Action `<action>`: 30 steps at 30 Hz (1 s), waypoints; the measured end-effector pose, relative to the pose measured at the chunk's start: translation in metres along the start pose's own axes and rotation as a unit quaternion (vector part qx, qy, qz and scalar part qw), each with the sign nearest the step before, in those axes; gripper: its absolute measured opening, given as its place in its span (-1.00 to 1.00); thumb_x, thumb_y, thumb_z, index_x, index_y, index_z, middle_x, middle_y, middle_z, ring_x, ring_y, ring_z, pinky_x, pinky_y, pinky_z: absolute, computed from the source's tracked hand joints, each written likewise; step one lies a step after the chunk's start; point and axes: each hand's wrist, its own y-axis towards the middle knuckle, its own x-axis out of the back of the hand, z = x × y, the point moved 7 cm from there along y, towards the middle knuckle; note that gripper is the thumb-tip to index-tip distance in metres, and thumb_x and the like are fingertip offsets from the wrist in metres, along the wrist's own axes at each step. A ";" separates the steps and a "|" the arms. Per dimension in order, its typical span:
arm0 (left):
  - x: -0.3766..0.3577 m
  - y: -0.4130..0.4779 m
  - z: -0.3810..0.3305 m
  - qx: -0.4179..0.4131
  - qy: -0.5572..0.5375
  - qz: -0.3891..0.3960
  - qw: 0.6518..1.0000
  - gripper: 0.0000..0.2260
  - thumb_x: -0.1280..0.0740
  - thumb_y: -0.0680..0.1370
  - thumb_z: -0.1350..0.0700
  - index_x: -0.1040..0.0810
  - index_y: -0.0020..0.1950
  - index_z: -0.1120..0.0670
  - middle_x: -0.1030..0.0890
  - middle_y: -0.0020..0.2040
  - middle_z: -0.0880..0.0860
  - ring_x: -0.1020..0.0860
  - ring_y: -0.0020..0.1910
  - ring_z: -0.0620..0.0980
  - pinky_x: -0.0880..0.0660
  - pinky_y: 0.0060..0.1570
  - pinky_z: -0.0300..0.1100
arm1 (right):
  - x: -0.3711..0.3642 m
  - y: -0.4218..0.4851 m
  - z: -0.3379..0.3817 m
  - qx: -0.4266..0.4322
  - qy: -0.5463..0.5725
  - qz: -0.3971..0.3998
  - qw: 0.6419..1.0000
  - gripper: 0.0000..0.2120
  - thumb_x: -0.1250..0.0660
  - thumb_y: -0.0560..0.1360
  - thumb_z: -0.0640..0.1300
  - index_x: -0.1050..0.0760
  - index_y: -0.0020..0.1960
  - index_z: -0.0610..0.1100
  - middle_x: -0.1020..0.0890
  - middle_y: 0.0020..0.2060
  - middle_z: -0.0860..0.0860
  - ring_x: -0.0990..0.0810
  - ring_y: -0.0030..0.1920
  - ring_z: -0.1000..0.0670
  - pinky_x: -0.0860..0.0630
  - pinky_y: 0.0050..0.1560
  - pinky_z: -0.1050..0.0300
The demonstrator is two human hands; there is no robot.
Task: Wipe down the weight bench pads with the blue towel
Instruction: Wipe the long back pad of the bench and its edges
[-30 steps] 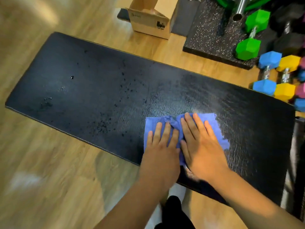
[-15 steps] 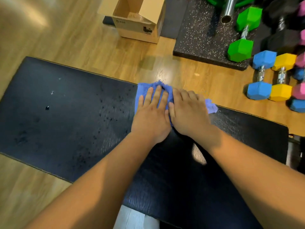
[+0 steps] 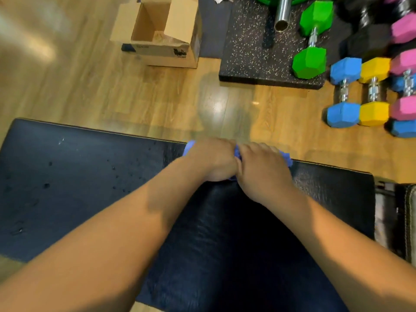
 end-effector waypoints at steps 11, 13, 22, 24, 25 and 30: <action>-0.014 0.013 -0.031 -0.124 -0.021 -0.104 0.987 -0.74 -0.02 0.57 -0.01 -0.43 0.02 0.08 -0.58 0.07 0.11 -0.51 0.05 0.12 -0.28 -0.13 -0.11 | 0.004 -0.025 -0.031 -0.051 -0.042 -0.080 0.995 -0.63 0.01 0.53 0.03 -0.45 -0.14 -0.19 -0.55 -0.28 -0.16 -0.50 -0.21 -0.22 -0.27 -0.17 -0.03; -0.016 0.015 -0.022 -0.139 -0.032 -0.085 0.986 -0.70 0.00 0.52 -0.05 -0.44 0.01 0.06 -0.59 0.05 0.12 -0.53 0.03 0.13 -0.31 -0.15 -0.12 | 0.002 -0.023 -0.028 -0.078 -0.056 -0.074 0.993 -0.57 0.03 0.56 0.06 -0.47 -0.15 -0.20 -0.57 -0.27 -0.18 -0.52 -0.20 -0.23 -0.32 -0.15 -0.05; 0.001 -0.009 0.098 -0.139 -0.024 -0.106 0.984 -0.76 -0.07 0.61 -0.04 -0.40 -0.05 0.09 -0.54 -0.04 0.09 -0.44 -0.09 0.09 -0.24 -0.17 -0.14 | -0.020 0.031 0.069 -0.083 -0.067 -0.008 0.994 -0.46 0.15 0.55 0.14 -0.52 -0.04 -0.14 -0.64 -0.11 -0.16 -0.57 -0.05 -0.19 -0.32 -0.03 -0.04; 0.007 -0.017 0.143 -0.123 -0.023 -0.108 0.986 -0.75 -0.07 0.61 -0.04 -0.42 -0.03 0.09 -0.57 0.01 0.11 -0.42 -0.10 0.05 -0.27 -0.15 -0.13 | -0.025 0.054 0.109 -0.073 -0.072 -0.004 0.995 -0.49 0.13 0.58 0.12 -0.53 0.04 -0.10 -0.64 -0.05 -0.12 -0.58 -0.01 -0.17 -0.33 0.01 -0.04; 0.010 -0.021 0.169 -0.106 -0.018 -0.105 0.989 -0.74 -0.07 0.61 -0.03 -0.44 0.00 0.11 -0.58 0.04 0.12 -0.44 -0.08 0.07 -0.29 -0.14 -0.12 | -0.030 0.067 0.133 -0.063 -0.076 -0.001 0.995 -0.56 0.07 0.61 0.09 -0.52 0.07 -0.09 -0.64 -0.03 -0.10 -0.58 0.00 -0.17 -0.33 0.02 -0.03; 0.026 -0.044 0.274 -0.024 -0.016 -0.070 0.997 -0.79 -0.09 0.61 0.02 -0.44 -0.09 0.07 -0.60 0.04 0.13 -0.48 -0.04 0.12 -0.34 -0.13 -0.09 | -0.048 0.121 0.237 -0.021 -0.029 -0.024 0.999 -0.66 -0.01 0.64 0.04 -0.51 0.11 -0.06 -0.63 0.02 -0.04 -0.57 0.03 -0.11 -0.30 -0.02 0.00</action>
